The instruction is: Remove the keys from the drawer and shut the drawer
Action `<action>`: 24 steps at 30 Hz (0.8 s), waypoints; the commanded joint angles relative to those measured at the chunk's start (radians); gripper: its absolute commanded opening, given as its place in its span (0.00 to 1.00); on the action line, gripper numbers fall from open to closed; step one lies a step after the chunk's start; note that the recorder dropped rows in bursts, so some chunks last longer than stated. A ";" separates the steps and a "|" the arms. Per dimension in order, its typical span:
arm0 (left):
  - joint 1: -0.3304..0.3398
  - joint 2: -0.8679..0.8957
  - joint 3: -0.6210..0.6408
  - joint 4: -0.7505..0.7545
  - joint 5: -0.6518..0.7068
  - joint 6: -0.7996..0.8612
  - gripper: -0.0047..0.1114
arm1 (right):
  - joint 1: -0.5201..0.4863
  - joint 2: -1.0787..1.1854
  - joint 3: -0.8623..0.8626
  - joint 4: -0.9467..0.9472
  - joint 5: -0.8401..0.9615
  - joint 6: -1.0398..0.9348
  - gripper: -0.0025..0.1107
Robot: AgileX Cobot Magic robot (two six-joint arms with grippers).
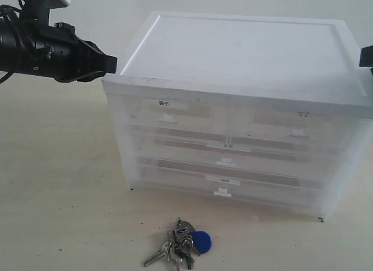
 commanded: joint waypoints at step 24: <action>-0.240 -0.414 0.346 -0.172 -0.157 0.074 0.08 | 0.224 0.000 -0.005 0.056 -0.015 -0.135 0.02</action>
